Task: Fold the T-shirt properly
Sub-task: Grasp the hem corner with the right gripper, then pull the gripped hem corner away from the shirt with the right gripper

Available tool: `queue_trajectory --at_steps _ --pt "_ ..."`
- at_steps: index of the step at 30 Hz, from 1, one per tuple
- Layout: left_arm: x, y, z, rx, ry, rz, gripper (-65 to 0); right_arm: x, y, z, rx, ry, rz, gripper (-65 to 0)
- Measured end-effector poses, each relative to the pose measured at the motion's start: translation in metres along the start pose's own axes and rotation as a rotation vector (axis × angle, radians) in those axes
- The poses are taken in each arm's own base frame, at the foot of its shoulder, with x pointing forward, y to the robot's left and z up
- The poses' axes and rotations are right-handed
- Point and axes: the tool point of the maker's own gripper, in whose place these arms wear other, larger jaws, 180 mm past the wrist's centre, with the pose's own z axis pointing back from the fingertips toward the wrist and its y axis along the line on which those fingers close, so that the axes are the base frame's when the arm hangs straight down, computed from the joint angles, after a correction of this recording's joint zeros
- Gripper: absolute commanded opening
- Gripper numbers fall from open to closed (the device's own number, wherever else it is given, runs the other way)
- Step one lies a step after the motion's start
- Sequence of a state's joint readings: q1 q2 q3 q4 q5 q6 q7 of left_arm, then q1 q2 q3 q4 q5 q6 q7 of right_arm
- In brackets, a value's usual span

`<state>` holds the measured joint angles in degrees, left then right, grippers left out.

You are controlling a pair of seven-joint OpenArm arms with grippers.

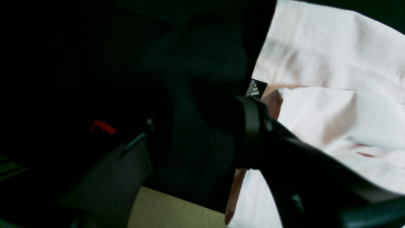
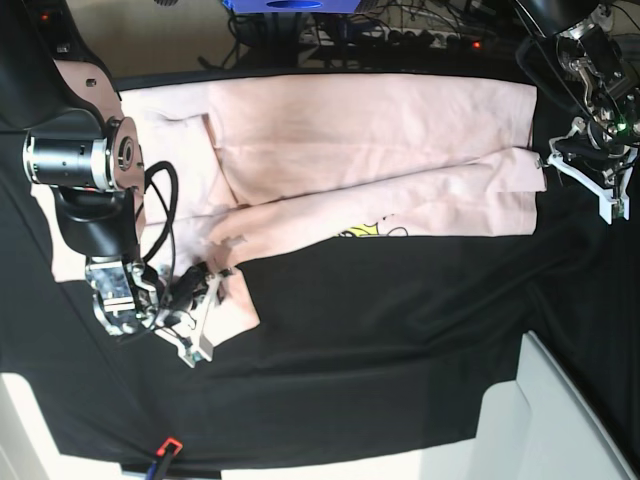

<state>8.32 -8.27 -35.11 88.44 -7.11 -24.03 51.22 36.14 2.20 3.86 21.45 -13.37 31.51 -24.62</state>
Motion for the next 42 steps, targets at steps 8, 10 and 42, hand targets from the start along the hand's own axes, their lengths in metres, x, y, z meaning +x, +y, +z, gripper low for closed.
queue_trajectory --at_steps 8,10,42 --pt "0.000 0.000 0.000 -0.001 0.000 0.000 -35.3 -0.001 0.000 0.000 0.000 0.001 0.001 -64.7" --pt "0.000 0.000 0.000 -0.001 -0.001 0.000 -35.3 0.000 0.000 0.000 0.000 0.000 0.001 -64.7" --pt "0.004 -0.002 -0.001 -0.006 -0.007 0.000 -35.3 0.027 0.041 -0.022 -0.222 0.013 0.201 -18.9"
